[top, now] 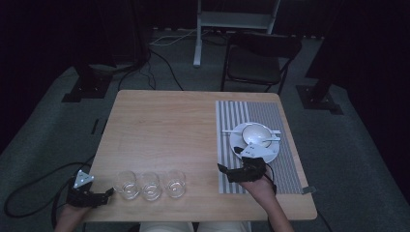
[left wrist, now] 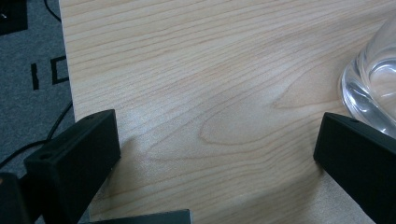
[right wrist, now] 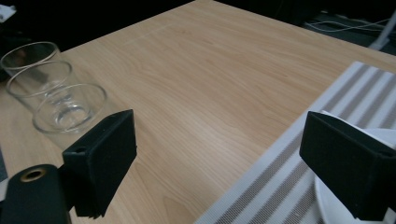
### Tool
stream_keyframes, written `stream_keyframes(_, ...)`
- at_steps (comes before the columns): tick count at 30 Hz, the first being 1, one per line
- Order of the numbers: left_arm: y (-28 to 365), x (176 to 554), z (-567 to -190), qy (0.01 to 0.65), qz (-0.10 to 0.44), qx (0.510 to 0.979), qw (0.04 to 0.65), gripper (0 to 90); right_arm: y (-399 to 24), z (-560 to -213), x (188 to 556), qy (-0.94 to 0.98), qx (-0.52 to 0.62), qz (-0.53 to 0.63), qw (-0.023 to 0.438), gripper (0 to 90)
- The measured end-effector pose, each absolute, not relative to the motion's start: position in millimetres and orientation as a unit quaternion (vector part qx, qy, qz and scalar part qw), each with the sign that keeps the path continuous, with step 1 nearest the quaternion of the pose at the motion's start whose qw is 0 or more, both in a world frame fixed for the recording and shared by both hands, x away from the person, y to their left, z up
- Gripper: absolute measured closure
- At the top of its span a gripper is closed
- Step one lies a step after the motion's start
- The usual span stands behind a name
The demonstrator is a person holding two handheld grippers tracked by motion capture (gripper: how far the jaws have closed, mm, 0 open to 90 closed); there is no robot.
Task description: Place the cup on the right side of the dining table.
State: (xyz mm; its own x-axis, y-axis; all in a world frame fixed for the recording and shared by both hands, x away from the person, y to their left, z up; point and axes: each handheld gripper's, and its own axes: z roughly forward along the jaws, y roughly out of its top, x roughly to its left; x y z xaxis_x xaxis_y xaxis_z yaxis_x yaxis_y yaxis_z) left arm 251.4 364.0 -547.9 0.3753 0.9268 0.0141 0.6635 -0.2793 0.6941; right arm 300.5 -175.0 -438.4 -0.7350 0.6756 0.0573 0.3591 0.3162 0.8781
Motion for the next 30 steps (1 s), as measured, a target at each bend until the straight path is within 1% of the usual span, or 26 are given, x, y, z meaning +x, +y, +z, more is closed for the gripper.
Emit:
stream_keyframes(12,364.1,251.3,-547.8,0.516,0.214,0.771,0.307,0.8,-144.5,-447.3,298.5,0.812,0.3,0.481,0.139,10.5)
stream_keyframes(21,364.2,251.3,-547.8,0.515,0.214,0.771,0.307,0.8,-114.0,-461.8,295.3,0.834,0.266,0.472,0.108,10.5)
stream_keyframes(30,364.2,251.3,-547.9,0.514,0.214,0.772,0.307,0.7,-95.7,-473.5,295.3,0.848,0.252,0.457,0.092,10.5)
